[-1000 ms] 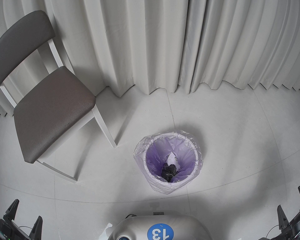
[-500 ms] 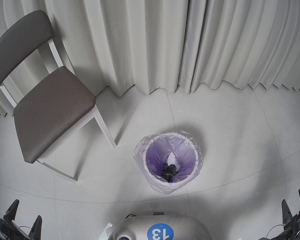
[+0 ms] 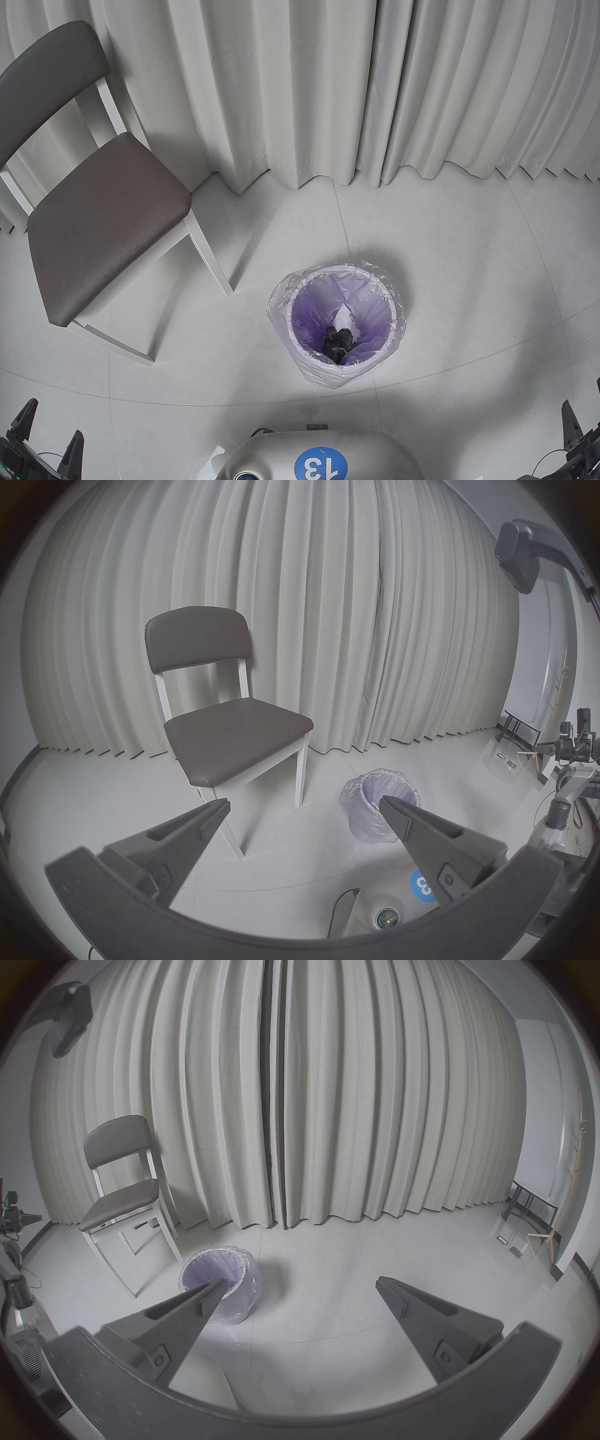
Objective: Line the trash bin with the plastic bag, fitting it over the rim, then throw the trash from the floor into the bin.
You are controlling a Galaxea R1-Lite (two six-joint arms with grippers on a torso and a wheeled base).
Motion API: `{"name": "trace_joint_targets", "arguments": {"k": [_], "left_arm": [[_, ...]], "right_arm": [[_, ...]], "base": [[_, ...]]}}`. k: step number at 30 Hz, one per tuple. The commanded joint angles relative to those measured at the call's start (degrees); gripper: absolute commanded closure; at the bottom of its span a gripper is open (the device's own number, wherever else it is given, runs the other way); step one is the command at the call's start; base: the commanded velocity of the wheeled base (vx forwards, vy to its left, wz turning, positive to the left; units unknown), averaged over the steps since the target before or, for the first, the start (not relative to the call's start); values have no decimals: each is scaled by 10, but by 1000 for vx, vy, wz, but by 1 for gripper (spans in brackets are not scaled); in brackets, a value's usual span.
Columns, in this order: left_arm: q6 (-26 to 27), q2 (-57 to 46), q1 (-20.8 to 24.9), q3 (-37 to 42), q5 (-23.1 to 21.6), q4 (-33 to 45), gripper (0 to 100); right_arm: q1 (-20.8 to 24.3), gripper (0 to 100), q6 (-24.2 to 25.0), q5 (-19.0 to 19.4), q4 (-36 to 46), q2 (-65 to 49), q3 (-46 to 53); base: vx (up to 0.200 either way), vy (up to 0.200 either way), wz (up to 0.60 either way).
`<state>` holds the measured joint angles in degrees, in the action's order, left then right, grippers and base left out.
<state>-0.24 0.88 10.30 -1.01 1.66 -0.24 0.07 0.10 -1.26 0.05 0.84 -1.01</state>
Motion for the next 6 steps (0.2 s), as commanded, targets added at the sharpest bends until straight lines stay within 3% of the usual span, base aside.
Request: {"name": "trace_joint_targets", "arguments": {"k": [1,6], "left_arm": [[0,-9,1,10,0,0,0],[0,-9,0,10,0,0,0]], "right_arm": [[1,0,10,0,0,-8,10],[1,0,12,0,-1,-8,10]], "base": [[0,0,0],[0,0,0]]}}
